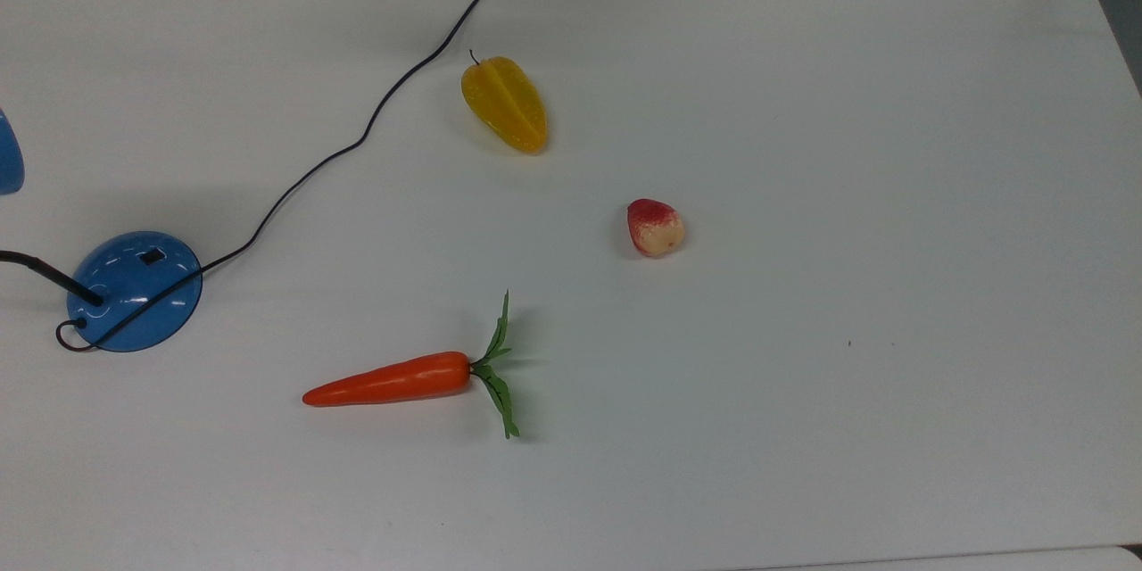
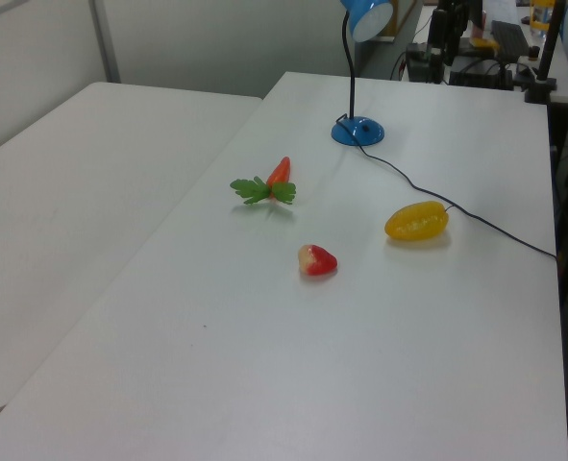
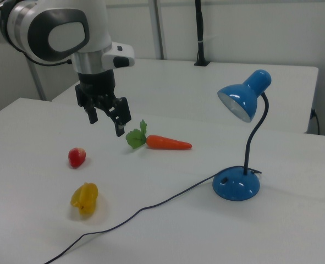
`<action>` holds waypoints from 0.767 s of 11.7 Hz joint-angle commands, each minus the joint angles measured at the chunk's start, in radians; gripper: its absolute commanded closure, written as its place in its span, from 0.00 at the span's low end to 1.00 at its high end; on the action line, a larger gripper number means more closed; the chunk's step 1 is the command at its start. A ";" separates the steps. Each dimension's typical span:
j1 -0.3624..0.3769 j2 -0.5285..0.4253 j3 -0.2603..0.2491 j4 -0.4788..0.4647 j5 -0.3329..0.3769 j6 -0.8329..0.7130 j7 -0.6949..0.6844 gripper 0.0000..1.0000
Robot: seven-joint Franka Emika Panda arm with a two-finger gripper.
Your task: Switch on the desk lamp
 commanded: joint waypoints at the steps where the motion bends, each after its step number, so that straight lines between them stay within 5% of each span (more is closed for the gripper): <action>1: 0.018 0.000 -0.034 0.015 -0.001 -0.035 -0.066 0.00; 9: 0.018 -0.001 -0.034 0.015 -0.001 -0.035 -0.053 0.00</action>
